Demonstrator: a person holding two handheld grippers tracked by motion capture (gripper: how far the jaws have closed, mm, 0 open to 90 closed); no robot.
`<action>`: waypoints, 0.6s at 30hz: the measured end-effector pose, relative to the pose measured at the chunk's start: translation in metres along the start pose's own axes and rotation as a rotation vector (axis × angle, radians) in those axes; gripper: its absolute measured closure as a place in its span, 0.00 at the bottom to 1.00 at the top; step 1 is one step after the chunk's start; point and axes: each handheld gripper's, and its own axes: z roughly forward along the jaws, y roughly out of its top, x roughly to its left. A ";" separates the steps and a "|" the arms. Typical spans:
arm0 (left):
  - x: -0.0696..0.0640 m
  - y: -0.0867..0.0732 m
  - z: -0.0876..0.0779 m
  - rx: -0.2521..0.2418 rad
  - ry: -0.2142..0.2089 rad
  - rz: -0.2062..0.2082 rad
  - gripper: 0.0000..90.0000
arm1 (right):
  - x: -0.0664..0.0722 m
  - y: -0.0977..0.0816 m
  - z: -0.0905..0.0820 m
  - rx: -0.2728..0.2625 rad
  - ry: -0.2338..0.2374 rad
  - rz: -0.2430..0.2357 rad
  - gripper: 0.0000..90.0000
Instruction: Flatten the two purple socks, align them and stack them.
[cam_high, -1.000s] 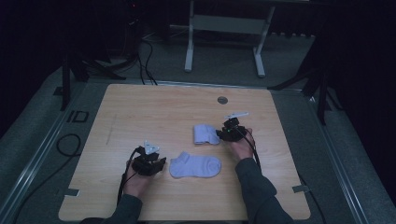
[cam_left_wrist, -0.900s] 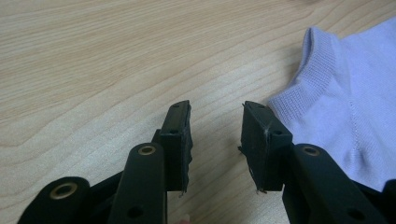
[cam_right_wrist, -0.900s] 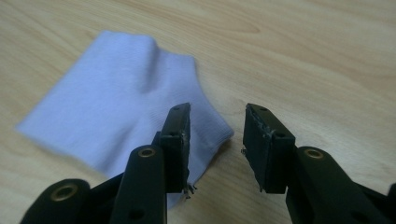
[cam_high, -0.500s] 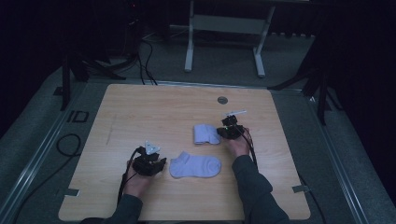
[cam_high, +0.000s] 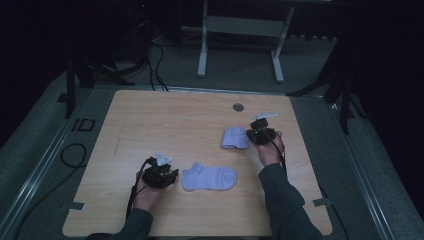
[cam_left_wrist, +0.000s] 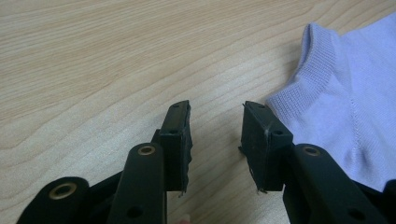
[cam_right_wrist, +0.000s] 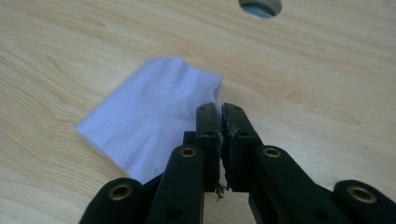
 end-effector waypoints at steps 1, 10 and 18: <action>0.000 0.000 0.000 0.000 0.000 0.000 0.70 | 0.000 0.002 -0.003 -0.006 -0.002 -0.005 0.95; 0.000 0.000 0.000 0.001 0.002 -0.001 0.69 | 0.006 0.017 -0.024 -0.064 0.032 -0.059 0.95; 0.001 0.000 0.000 0.001 0.001 -0.001 0.69 | 0.031 0.022 -0.031 -0.052 0.058 -0.185 0.95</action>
